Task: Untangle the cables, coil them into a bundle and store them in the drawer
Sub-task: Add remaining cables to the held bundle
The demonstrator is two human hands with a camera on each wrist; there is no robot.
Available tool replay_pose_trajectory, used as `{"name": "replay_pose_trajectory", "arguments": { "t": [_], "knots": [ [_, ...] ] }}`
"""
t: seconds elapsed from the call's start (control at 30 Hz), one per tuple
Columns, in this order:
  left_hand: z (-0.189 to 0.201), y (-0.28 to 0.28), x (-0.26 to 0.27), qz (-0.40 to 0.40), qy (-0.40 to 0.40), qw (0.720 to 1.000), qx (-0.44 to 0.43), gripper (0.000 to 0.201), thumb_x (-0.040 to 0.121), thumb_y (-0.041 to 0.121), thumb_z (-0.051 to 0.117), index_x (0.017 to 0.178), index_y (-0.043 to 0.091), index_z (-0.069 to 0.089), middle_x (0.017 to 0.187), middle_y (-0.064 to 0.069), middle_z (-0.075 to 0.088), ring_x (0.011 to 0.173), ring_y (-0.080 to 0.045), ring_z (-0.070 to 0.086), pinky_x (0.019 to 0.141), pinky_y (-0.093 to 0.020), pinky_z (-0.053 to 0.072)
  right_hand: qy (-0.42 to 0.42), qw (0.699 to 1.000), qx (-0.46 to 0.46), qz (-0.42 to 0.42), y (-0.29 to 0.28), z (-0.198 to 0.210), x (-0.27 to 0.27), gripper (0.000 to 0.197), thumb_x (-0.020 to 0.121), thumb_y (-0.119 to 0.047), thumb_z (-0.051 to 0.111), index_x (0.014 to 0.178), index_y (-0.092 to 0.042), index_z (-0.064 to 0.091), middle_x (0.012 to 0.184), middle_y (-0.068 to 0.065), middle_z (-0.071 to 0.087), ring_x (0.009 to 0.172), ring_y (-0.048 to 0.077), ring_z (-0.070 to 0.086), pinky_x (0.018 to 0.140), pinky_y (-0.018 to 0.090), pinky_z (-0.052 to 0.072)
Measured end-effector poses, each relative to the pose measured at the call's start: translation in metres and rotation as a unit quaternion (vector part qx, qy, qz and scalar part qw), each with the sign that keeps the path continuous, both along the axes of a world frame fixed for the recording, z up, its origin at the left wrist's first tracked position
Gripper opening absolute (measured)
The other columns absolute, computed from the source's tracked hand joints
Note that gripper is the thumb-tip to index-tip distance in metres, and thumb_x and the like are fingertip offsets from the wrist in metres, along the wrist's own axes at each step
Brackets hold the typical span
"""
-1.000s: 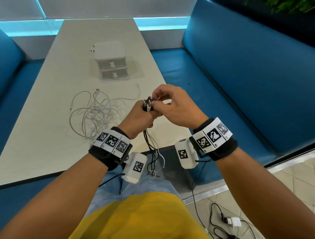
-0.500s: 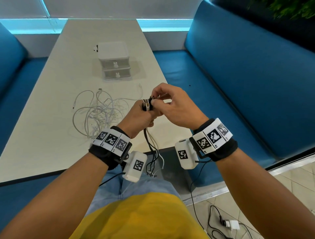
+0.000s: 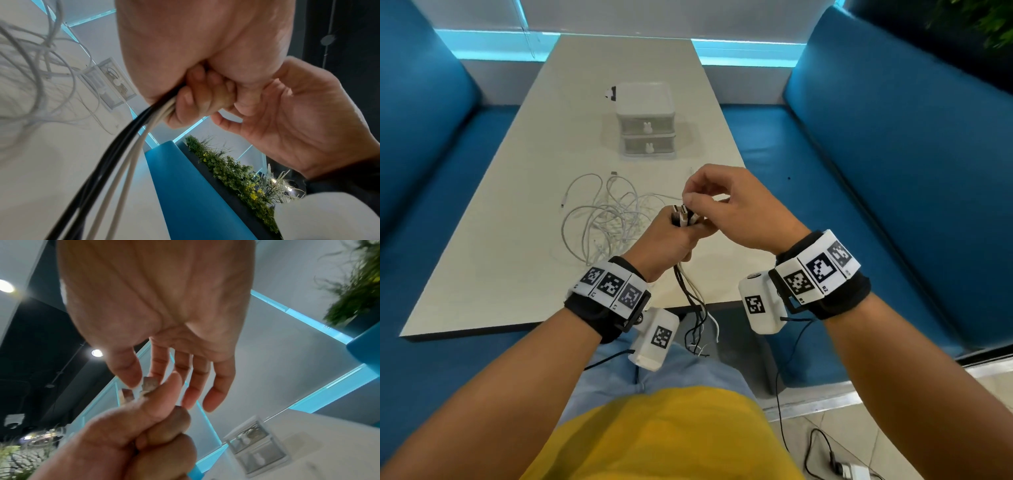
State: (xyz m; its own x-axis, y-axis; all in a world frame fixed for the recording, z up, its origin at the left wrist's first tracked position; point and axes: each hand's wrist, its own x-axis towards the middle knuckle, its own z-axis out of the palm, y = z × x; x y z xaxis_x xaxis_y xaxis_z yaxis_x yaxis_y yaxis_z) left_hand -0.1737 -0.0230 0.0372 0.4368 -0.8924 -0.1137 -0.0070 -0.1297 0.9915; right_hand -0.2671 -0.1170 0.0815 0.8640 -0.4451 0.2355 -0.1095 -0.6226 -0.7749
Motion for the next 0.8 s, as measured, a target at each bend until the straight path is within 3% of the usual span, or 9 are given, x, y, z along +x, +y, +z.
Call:
{"name": "replay_pose_trajectory", "arguments": {
  "t": [0.1,0.17,0.27,0.33,0.43,0.57,0.7,0.77,0.8],
  "knots": [
    [-0.001,0.012,0.010,0.016,-0.026,0.999,0.013,0.032,0.082,0.014,0.067,0.063,0.015,0.041,0.050,0.004,0.028,0.045,-0.011,0.023,0.047,-0.026,0.025,-0.003,1.000,0.009,0.029,0.013,0.008,0.028,0.019,0.095,-0.034,0.056,0.095,-0.018,0.065,0.094,-0.006,0.067,0.091,0.007,0.062,0.082,0.018,0.047],
    [-0.001,0.023,0.012,0.029,-0.073,0.997,0.029,0.012,0.086,0.013,0.067,0.080,0.011,0.056,0.056,0.004,0.041,0.046,-0.009,0.035,0.048,-0.024,0.031,0.058,0.995,-0.021,0.073,0.025,0.008,0.050,0.027,0.096,-0.042,0.051,0.097,-0.020,0.066,0.098,-0.006,0.066,0.093,0.007,0.061,0.084,0.022,0.047],
    [-0.008,0.041,0.015,0.101,-0.137,0.984,0.051,0.041,0.089,0.010,0.064,0.127,0.000,0.052,0.099,-0.003,0.062,0.086,-0.014,0.062,0.068,-0.016,0.047,0.180,0.973,-0.056,0.136,0.041,-0.002,0.076,0.030,0.096,-0.045,0.048,0.089,-0.024,0.067,0.093,-0.006,0.066,0.087,0.009,0.060,0.079,0.029,0.046],
    [-0.012,0.049,0.019,0.110,-0.169,0.978,0.059,0.048,0.090,0.012,0.064,0.132,-0.003,0.047,0.127,-0.016,0.058,0.116,-0.028,0.056,0.086,-0.018,0.042,0.201,0.967,-0.036,0.151,0.047,-0.011,0.083,0.026,0.095,-0.038,0.049,0.086,-0.026,0.070,0.092,-0.010,0.068,0.088,0.006,0.061,0.080,0.027,0.045],
    [-0.010,0.055,0.018,0.059,-0.218,0.970,0.095,0.043,0.098,0.013,0.052,0.139,0.005,0.044,0.143,-0.015,0.048,0.129,-0.018,0.043,0.093,-0.006,0.029,0.206,0.967,0.026,0.150,0.051,-0.023,0.083,0.033,0.097,-0.032,0.046,0.089,-0.019,0.075,0.097,-0.006,0.071,0.092,0.009,0.064,0.087,0.026,0.048],
    [-0.021,0.062,0.021,0.036,-0.174,0.979,0.095,0.038,0.090,0.010,0.064,0.127,0.007,0.057,0.127,-0.011,0.060,0.110,-0.008,0.051,0.084,-0.010,0.035,0.219,0.963,0.049,0.148,0.055,-0.034,0.085,0.034,0.097,-0.031,0.044,0.090,-0.018,0.075,0.101,-0.002,0.071,0.092,0.011,0.065,0.084,0.028,0.050],
    [-0.031,0.068,0.035,0.039,-0.155,0.983,0.087,0.035,0.086,0.018,0.069,0.120,0.015,0.062,0.107,0.004,0.062,0.096,0.001,0.053,0.076,-0.003,0.039,0.223,0.958,0.037,0.174,0.062,-0.041,0.099,0.039,0.100,-0.039,0.040,0.104,-0.017,0.072,0.115,-0.001,0.068,0.106,0.011,0.060,0.094,0.028,0.043],
    [-0.036,0.073,0.049,0.084,-0.102,0.988,0.084,0.017,0.082,0.029,0.073,0.091,0.021,0.062,0.079,0.014,0.062,0.069,0.002,0.055,0.065,-0.018,0.044,0.186,0.971,0.024,0.146,0.055,-0.040,0.112,0.043,0.101,-0.043,0.037,0.118,-0.015,0.064,0.121,0.001,0.061,0.111,0.013,0.055,0.094,0.029,0.040],
    [-0.038,0.077,0.057,0.112,-0.075,0.987,0.087,0.024,0.079,0.037,0.074,0.075,0.023,0.056,0.061,0.016,0.053,0.054,0.000,0.048,0.057,-0.025,0.039,0.155,0.980,0.026,0.118,0.048,-0.040,0.122,0.043,0.101,-0.044,0.037,0.125,-0.017,0.059,0.123,0.001,0.055,0.113,0.013,0.051,0.096,0.029,0.039]
  ]
}}
